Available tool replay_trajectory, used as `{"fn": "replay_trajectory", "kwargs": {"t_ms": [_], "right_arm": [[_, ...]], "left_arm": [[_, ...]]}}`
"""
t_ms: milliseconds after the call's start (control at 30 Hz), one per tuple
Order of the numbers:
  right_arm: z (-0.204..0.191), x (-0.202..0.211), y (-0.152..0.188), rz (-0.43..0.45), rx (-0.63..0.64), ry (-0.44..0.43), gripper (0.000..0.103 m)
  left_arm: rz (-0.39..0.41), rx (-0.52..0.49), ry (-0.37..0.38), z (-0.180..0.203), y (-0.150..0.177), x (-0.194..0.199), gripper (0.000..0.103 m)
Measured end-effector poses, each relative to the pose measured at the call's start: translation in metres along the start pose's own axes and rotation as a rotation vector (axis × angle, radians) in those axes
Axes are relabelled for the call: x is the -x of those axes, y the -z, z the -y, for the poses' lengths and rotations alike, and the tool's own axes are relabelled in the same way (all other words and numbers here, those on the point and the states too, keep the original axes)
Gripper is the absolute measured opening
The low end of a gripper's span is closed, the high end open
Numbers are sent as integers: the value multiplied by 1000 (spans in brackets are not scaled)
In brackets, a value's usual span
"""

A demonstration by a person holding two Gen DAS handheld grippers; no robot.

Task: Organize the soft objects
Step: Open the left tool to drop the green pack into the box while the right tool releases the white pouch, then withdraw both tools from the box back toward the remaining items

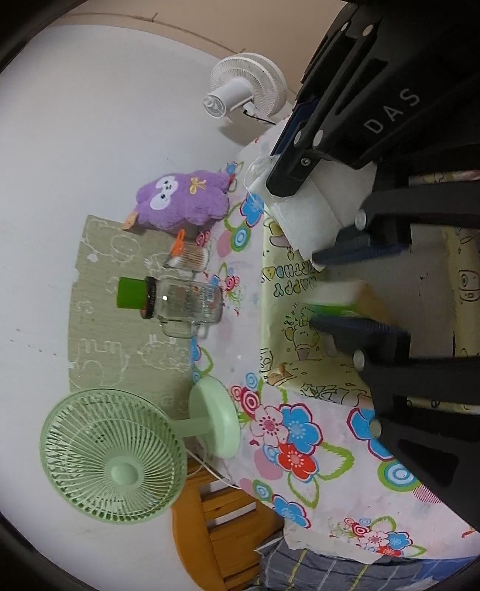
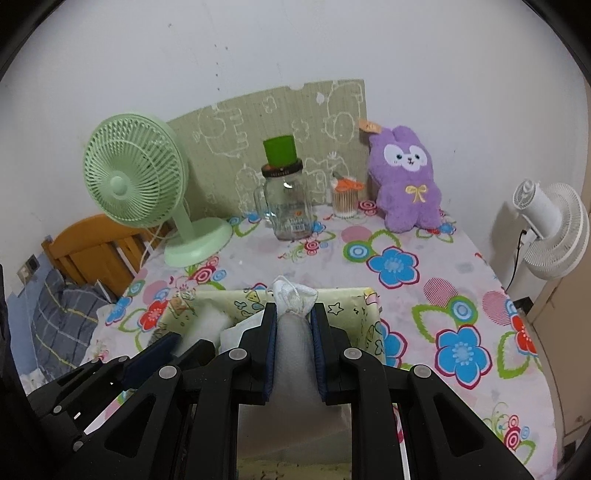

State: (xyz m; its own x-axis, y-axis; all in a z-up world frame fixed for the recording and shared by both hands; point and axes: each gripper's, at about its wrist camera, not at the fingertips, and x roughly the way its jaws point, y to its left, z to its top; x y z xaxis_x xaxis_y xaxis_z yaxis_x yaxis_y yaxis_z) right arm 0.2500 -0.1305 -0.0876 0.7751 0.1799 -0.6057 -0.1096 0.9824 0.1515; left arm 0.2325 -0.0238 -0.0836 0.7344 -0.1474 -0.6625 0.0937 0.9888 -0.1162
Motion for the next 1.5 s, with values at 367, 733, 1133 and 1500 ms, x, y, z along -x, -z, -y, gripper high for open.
{"fn": "replay_trajectory", "kwargs": {"t_ms": [367, 733, 1133, 1500], "right_arm": [[5, -29, 1, -47, -10, -3, 21], [2, -30, 2, -45, 14, -5, 71], [-6, 8, -1, 0, 30, 2, 92], [-12, 61, 0, 81, 41, 10, 97]], "left_arm": [[-65, 21, -31, -6, 1, -23, 54], [-72, 7, -30, -3, 3, -23, 78], [0, -30, -52, 9, 1, 11, 97], [74, -37, -47, 15, 4, 57, 99]]}}
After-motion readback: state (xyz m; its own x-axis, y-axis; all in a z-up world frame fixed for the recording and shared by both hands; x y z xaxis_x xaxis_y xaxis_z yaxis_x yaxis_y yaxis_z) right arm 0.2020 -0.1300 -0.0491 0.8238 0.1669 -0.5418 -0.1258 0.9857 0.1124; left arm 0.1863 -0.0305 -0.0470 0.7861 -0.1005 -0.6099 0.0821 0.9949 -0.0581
